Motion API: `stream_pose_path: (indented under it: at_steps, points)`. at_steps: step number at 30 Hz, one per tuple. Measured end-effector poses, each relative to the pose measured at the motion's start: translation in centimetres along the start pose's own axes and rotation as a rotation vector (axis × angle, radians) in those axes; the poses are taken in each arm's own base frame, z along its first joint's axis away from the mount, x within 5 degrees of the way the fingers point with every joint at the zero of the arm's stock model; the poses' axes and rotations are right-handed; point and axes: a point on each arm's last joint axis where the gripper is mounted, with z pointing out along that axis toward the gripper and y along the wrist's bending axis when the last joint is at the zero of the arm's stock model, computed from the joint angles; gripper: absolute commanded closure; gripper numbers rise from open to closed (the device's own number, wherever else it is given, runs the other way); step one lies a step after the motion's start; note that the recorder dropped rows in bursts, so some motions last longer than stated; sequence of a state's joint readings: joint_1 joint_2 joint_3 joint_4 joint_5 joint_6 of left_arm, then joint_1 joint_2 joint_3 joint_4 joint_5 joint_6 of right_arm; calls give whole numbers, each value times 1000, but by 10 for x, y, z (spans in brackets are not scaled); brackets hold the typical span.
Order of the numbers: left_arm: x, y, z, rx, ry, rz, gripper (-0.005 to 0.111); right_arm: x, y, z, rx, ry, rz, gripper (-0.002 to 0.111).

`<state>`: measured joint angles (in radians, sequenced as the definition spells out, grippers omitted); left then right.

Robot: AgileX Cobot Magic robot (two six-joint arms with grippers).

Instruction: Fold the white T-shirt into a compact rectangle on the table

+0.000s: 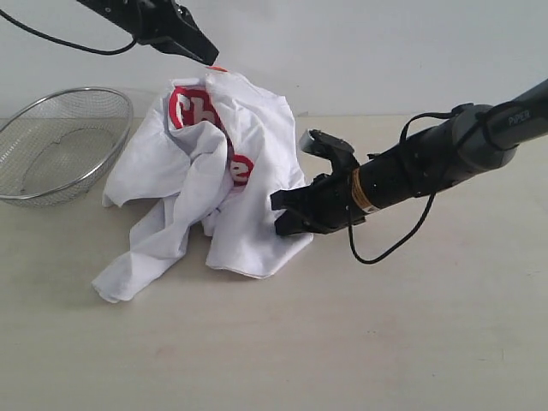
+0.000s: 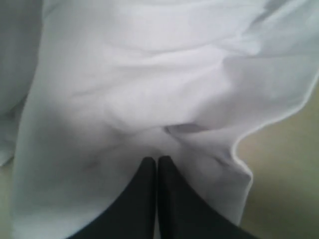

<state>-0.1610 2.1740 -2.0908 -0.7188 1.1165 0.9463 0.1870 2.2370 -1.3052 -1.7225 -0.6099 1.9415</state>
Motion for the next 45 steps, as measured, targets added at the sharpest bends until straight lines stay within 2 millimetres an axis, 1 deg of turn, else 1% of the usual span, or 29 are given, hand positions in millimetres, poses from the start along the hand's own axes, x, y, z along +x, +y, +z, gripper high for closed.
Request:
stream_pose_path:
  at_steps: [6, 8, 10, 14, 21, 23, 25, 27, 29, 30, 31, 33, 34, 35, 38, 40, 45]
  points:
    - [-7, -9, -13, 13, -2, -8, 102, -6, -8, -2, 95, -51, 1, 107]
    - [-9, -12, -18, 21, -2, -2, 102, -9, -15, -6, 122, -68, 8, 107]
    - [-11, -15, -23, 23, -4, -4, 102, -13, -26, -13, 156, -90, 22, 107]
    - [-12, -19, -28, 41, 6, -7, 102, -22, -54, -32, 262, -151, 40, 107]
    - [-15, -23, -29, 75, -21, -23, 102, -39, -102, -70, 434, -255, 57, 107]
    - [-16, -24, -29, 80, -27, -27, 102, -45, -119, -82, 493, -290, 66, 107]
    - [-16, -24, -29, 85, -33, -29, 102, -55, -131, -94, 531, -333, 73, 107]
    - [-17, -25, -29, 93, -43, -34, 102, -65, -138, -106, 553, -376, 71, 107]
    - [-18, -25, -29, 100, -52, -39, 102, -77, -139, -116, 522, -415, 73, 107]
    - [-18, -26, -29, 103, -55, -41, 102, -81, -137, -118, 485, -423, 82, 107]
    - [-19, -26, -29, 104, -57, -42, 102, -84, -133, -119, 405, -422, 101, 107]
    - [-19, -26, -29, 106, -59, -48, 102, -85, -123, -117, 279, -401, 124, 107]
    - [-19, -26, -29, 106, -59, -48, 102, -84, -113, -112, 189, -369, 119, 107]
    - [-19, -26, -29, 106, -59, -49, 102, -82, -106, -107, 140, -348, 125, 107]
    - [-19, -26, -29, 110, -64, -56, 102, -70, -83, -87, 48, -272, 145, 107]
    - [-20, -27, -29, 116, -71, -62, 102, -57, -73, -73, 15, -213, 164, 107]
    - [-21, -27, -30, 124, -81, -68, 102, -24, -63, -50, 25, -110, 176, 107]
